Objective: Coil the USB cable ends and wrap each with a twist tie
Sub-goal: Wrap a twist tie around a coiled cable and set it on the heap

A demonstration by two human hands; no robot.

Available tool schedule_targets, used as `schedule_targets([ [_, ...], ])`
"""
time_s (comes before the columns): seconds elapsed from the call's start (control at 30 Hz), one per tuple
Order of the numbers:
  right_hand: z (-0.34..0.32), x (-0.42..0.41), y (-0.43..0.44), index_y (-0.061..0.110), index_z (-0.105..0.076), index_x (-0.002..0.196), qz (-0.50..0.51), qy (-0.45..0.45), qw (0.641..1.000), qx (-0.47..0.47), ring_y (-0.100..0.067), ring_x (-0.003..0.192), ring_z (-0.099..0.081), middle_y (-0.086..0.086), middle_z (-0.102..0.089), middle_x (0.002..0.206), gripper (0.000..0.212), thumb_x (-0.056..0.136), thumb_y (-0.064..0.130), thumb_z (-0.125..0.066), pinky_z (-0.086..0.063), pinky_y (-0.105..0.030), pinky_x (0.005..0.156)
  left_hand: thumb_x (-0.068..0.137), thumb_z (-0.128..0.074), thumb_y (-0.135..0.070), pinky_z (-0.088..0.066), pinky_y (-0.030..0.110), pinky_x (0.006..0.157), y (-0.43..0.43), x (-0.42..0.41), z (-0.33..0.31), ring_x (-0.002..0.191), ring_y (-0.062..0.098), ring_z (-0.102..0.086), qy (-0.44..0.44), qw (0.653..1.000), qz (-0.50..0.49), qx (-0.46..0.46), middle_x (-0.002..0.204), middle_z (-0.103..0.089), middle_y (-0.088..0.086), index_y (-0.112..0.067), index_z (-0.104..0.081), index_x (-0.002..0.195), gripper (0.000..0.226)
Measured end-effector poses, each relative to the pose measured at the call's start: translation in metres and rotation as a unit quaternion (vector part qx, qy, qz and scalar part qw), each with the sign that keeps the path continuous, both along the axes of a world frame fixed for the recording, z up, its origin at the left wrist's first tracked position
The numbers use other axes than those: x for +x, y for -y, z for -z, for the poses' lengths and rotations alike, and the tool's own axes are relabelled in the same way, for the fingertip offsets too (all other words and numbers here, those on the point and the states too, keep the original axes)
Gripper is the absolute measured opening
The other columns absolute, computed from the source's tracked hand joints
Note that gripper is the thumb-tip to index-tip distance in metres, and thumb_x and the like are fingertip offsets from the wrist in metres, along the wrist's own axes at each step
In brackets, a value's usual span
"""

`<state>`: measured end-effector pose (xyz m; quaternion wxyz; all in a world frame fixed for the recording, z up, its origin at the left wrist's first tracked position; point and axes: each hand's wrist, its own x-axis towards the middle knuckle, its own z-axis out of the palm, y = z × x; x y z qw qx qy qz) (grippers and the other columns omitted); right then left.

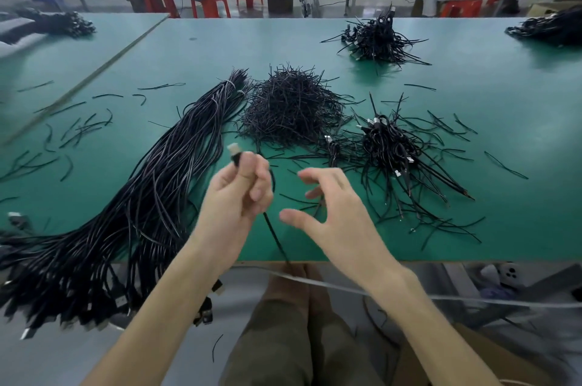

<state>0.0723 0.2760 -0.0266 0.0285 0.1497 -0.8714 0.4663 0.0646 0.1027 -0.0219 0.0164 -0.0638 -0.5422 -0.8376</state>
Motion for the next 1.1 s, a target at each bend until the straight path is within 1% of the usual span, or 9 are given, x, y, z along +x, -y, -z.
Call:
schedule_targets([
  [0.1,-0.016,-0.006,0.003,0.028,-0.039,0.151,-0.086,0.033,0.995,-0.044,-0.002,0.111,-0.059,0.013,-0.05,0.132,0.092,0.074,0.029,-0.089,-0.05,-0.023,0.096,0.1,-0.052,-0.039,-0.04,0.024,0.058,-0.017,0.006,-0.002,0.057,0.017,-0.041,-0.028,0.992,0.046,-0.114,0.06,-0.041,0.007,-0.022,-0.062,0.065,0.041],
  [0.2,-0.021,-0.009,0.004,0.022,-0.049,0.144,-0.129,0.04,0.987,-0.083,-0.006,0.1,-0.063,0.012,-0.063,0.111,0.079,0.075,0.006,-0.085,-0.054,-0.038,0.098,0.096,-0.053,-0.037,-0.05,0.025,0.064,-0.018,0.01,-0.005,0.066,0.025,-0.05,-0.011,0.992,0.091,-0.088,0.065,-0.044,0.015,-0.018,-0.062,0.064,0.038],
  [0.3,-0.017,-0.004,0.003,0.022,-0.053,0.137,-0.151,0.064,0.978,-0.128,-0.003,0.092,-0.062,0.016,-0.066,0.101,0.067,0.079,0.012,-0.086,-0.057,-0.037,0.093,0.094,-0.054,-0.037,-0.053,0.023,0.07,-0.013,0.015,-0.005,0.063,0.015,-0.055,0.006,0.989,0.143,-0.033,0.061,-0.049,0.003,-0.015,-0.06,0.071,0.033],
  [0.4,-0.004,0.004,0.01,0.026,-0.041,0.147,-0.156,0.112,0.972,-0.136,0.002,0.081,-0.051,0.023,-0.05,0.085,0.083,0.078,0.02,-0.087,-0.049,-0.022,0.086,0.096,-0.055,-0.037,-0.053,0.024,0.067,-0.013,0.02,-0.002,0.064,0.016,-0.057,0.041,0.986,0.159,-0.011,0.065,-0.053,0.003,-0.015,-0.056,0.073,0.032],
  [0.53,0.007,0.002,0.016,0.023,-0.051,0.136,-0.097,0.1,0.984,-0.112,-0.023,0.09,-0.057,-0.01,-0.057,0.097,0.064,0.083,-0.004,-0.075,-0.052,-0.028,0.092,0.1,-0.049,-0.029,-0.053,0.028,0.065,-0.013,0.02,0.0,0.071,0.018,-0.062,0.063,0.985,0.152,-0.052,0.073,-0.059,0.006,-0.01,-0.055,0.08,0.028],
  [0.6,0.005,0.002,0.012,0.022,-0.053,0.139,-0.095,0.098,0.983,-0.124,-0.031,0.106,-0.059,-0.021,-0.058,0.113,0.063,0.085,-0.006,-0.071,-0.052,-0.033,0.099,0.103,-0.047,-0.022,-0.05,0.039,0.072,-0.007,0.017,0.001,0.08,0.021,-0.064,0.041,0.981,0.163,-0.094,0.08,-0.064,0.009,-0.004,-0.056,0.087,0.025],
  [0.73,0.004,0.0,0.003,0.022,-0.047,0.15,-0.102,0.052,0.992,-0.061,-0.008,0.103,-0.058,0.001,-0.055,0.108,0.067,0.09,-0.003,-0.066,-0.049,-0.031,0.102,0.104,-0.051,-0.016,-0.052,0.039,0.102,0.013,0.015,-0.002,0.113,0.029,-0.066,-0.004,0.955,0.196,-0.223,0.107,-0.072,0.014,0.0,-0.066,0.099,0.022],
  [0.9,0.015,-0.003,0.001,0.014,-0.041,0.153,-0.109,-0.022,0.989,0.096,-0.019,0.105,-0.06,-0.004,-0.051,0.114,0.059,0.099,-0.006,-0.05,-0.047,-0.036,0.098,0.083,-0.064,-0.045,-0.054,0.054,0.086,0.011,0.014,0.007,0.085,0.032,-0.068,-0.02,0.892,0.034,-0.451,0.092,-0.072,0.013,-0.004,-0.074,0.098,0.045],
  [1.1,0.03,-0.001,0.001,0.012,-0.058,0.132,-0.128,-0.078,0.966,0.21,-0.017,0.102,-0.05,-0.001,-0.052,0.104,0.035,0.1,-0.001,-0.054,-0.049,-0.038,0.087,0.075,-0.063,-0.067,-0.045,0.029,0.055,0.026,0.011,0.014,0.049,0.008,-0.054,0.031,0.85,0.036,-0.524,0.06,-0.07,0.0,-0.03,-0.071,0.071,0.039],
])
